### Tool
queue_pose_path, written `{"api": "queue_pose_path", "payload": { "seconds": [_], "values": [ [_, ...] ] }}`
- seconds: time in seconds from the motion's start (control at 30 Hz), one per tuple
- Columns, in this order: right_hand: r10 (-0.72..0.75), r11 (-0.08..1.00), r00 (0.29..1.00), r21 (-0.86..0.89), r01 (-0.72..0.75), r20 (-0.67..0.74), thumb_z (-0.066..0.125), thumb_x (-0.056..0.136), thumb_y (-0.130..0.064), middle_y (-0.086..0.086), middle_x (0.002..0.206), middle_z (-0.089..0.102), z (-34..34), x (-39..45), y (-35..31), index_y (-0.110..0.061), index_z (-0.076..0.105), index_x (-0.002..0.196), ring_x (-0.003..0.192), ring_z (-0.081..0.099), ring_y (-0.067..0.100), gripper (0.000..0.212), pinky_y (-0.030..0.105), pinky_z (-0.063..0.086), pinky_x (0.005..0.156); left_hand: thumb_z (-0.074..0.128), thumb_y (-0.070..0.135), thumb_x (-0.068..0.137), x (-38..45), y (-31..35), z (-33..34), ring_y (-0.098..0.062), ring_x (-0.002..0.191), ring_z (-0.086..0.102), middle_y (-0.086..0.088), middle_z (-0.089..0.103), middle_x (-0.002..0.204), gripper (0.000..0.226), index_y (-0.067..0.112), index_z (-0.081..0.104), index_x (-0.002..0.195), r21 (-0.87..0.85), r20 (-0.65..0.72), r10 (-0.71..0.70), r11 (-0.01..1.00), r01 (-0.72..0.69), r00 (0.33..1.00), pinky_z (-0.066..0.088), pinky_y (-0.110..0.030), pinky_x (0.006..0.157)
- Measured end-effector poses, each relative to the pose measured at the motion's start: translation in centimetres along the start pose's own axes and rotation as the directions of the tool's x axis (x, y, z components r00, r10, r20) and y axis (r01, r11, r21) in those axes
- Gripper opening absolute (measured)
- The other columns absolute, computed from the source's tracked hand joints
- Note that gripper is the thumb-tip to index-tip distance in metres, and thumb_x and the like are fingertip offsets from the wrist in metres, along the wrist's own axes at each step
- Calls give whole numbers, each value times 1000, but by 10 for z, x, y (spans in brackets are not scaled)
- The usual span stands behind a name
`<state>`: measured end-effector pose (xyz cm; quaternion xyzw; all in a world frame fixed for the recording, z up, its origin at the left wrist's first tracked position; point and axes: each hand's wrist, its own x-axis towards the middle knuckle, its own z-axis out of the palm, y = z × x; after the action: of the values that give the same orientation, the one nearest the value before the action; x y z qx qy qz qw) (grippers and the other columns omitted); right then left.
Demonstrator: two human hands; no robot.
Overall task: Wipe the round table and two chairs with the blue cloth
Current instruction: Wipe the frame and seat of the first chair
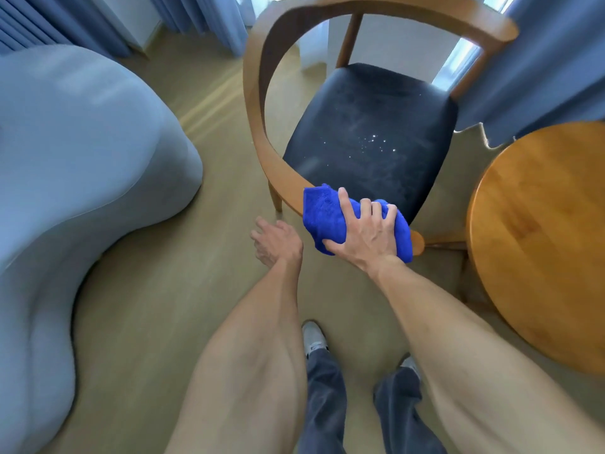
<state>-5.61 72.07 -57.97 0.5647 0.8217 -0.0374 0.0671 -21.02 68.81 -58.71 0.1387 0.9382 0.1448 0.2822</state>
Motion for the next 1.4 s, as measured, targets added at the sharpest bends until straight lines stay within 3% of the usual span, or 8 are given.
{"api": "queue_pose_path", "payload": {
  "seconds": [0.3,0.63,0.83,1.0,1.07,1.2,1.3,1.4],
  "values": [
    [39,999,996,37,-36,-79,45,67,-73,11,98,52,1,36,-51,-22,30,150,84,47,30,98,56,34,97,39,28,101,84,3,-34,-38,123,50,-22,45,138,49,10,35,146,-29,-31,7,1000,-7,1000,38,-45,101],
    [259,961,965,90,-261,26,52,68,-72,11,96,54,-20,104,-138,-22,31,147,88,51,32,96,54,32,96,40,28,100,138,28,-76,-39,121,51,-22,45,137,51,10,34,147,-73,-37,-13,997,11,999,38,-45,99],
    [472,838,867,223,-497,159,51,78,-66,11,100,60,-33,197,-196,-17,34,136,89,55,31,78,47,36,86,41,29,99,205,56,-101,-41,119,52,-22,45,136,51,11,34,146,-61,-56,4,998,-8,998,41,-46,98],
    [607,711,791,395,-582,73,53,79,-62,12,108,58,-41,260,-217,-13,35,137,96,57,33,78,45,42,82,41,28,99,262,105,-113,-40,119,52,-22,47,134,50,9,36,145,-22,-45,51,998,-52,998,40,-45,97],
    [634,698,773,443,-563,-18,55,78,-61,12,120,55,-45,273,-221,-12,36,138,105,56,32,80,45,44,85,39,29,100,281,128,-118,-39,121,50,-21,45,137,51,10,33,147,-30,-15,77,997,-78,997,40,-45,99],
    [674,652,738,491,-577,-27,58,80,-59,17,152,34,-60,302,-224,-8,28,148,136,39,32,91,47,39,103,37,31,100,308,170,-136,-37,122,51,-19,43,141,53,11,30,149,-26,12,124,992,-124,992,41,-45,101],
    [743,568,669,542,-620,-13,58,82,-57,18,157,29,-78,336,-226,-6,23,152,143,31,31,94,46,35,108,38,31,100,324,198,-142,-37,122,52,-20,44,140,53,11,31,149,-38,29,120,992,-119,992,41,-44,100],
    [809,493,588,553,-671,-8,57,81,-55,14,154,35,-93,372,-225,-7,23,151,141,36,28,92,45,39,104,37,30,100,337,224,-139,-36,124,50,-20,46,140,52,10,32,148,-48,69,131,991,-127,989,39,-43,99]
  ]
}}
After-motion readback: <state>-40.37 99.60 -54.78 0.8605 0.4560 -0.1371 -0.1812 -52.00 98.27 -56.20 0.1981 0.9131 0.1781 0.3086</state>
